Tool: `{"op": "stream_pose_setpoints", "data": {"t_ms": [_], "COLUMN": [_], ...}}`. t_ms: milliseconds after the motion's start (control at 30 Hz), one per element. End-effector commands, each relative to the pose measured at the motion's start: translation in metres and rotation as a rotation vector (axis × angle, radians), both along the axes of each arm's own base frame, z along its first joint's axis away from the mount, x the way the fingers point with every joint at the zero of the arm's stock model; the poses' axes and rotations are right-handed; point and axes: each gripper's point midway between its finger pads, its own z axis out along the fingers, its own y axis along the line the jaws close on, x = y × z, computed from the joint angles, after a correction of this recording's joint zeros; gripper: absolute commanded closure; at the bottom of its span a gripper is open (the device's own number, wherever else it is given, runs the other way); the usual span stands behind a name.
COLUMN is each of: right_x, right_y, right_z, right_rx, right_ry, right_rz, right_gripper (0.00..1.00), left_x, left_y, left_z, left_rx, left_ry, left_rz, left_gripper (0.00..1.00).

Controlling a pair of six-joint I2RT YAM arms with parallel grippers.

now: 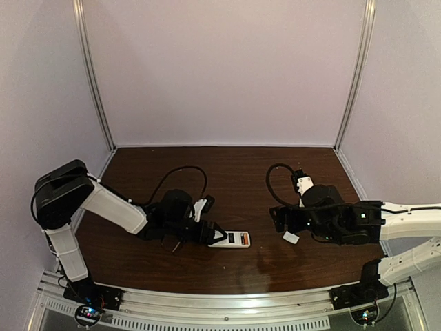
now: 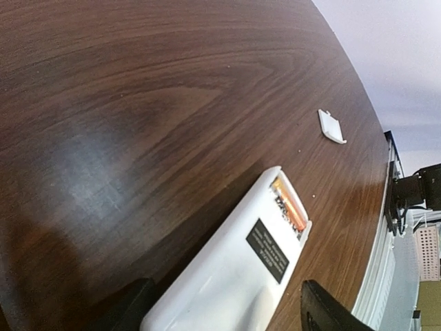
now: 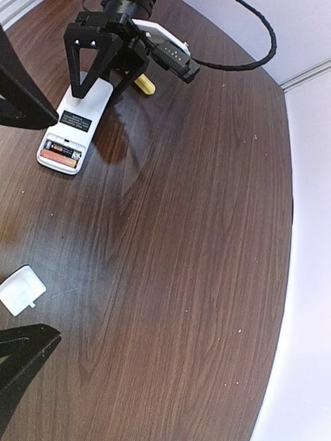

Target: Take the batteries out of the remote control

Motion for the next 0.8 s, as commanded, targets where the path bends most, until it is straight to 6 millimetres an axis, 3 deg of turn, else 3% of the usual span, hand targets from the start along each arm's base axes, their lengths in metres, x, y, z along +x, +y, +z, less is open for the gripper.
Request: {"op": "stream_pose_setpoints", "data": {"t_ms": [0, 367, 767], "right_x": [-0.002, -0.002, -0.005], "right_y": [-0.003, -0.003, -0.004], "right_z": [0.002, 0.002, 0.004], "right_rx": [-0.007, -0.004, 0.013], "right_ry": [0.0, 0.001, 0.009], "right_rz": [-0.005, -0.004, 0.0], "right_gripper": [0.0, 0.0, 0.0], "left_x": [0.003, 0.008, 0.014], "left_y": [-0.009, 0.013, 0.072], "left_z": [0.02, 0.04, 0.056], "left_rx": [0.005, 0.158, 0.406], "left_ry": [-0.084, -0.245, -0.346], "left_rz": [-0.001, 0.023, 0.105], "left_gripper": [0.25, 0.19, 0.21]}}
